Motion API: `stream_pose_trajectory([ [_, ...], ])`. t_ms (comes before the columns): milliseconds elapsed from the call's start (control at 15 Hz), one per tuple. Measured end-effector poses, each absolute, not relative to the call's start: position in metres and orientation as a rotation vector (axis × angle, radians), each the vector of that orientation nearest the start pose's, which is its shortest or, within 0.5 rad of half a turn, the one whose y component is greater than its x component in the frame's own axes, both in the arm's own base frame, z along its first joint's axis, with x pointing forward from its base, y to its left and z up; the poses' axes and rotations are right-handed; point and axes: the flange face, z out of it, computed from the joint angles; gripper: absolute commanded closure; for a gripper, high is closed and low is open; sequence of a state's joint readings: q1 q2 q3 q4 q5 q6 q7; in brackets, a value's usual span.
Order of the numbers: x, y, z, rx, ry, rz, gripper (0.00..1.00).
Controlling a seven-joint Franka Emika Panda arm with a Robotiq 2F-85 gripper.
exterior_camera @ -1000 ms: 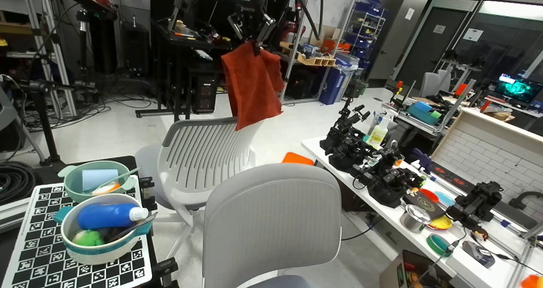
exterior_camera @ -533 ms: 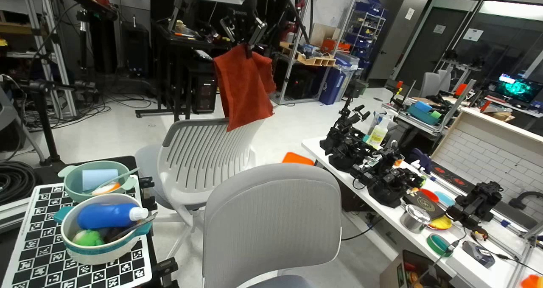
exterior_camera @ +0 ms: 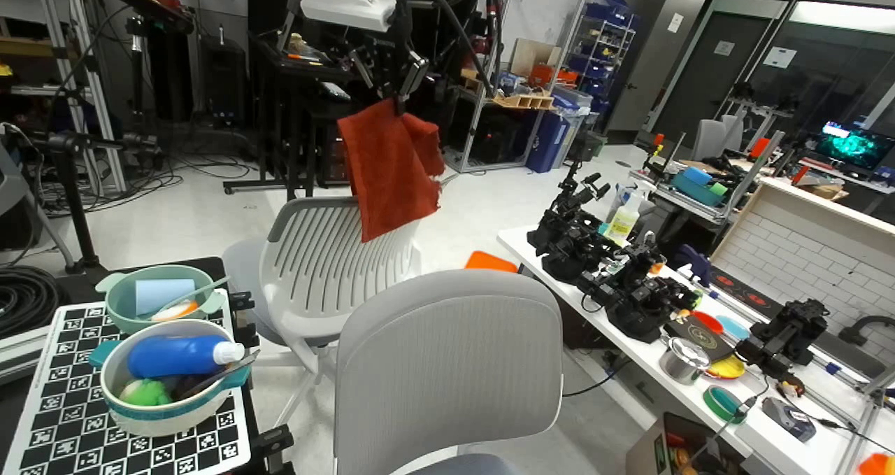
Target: Move the orange cloth to the chair on the left and then back to the chair on the right
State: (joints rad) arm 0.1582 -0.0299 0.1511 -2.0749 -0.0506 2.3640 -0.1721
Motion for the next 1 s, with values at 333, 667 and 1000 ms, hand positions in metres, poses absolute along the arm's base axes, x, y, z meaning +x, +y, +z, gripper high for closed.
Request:
stream_pose_trajectory([
  [333,0.542,0.171,0.472,-3.023,-0.787,-0.510,0.09],
  [667,0.540,0.166,0.466,-3.031,-0.776,-0.490,0.00],
  [1000,0.532,0.158,0.442,-3.052,-0.731,-0.412,0.00],
])
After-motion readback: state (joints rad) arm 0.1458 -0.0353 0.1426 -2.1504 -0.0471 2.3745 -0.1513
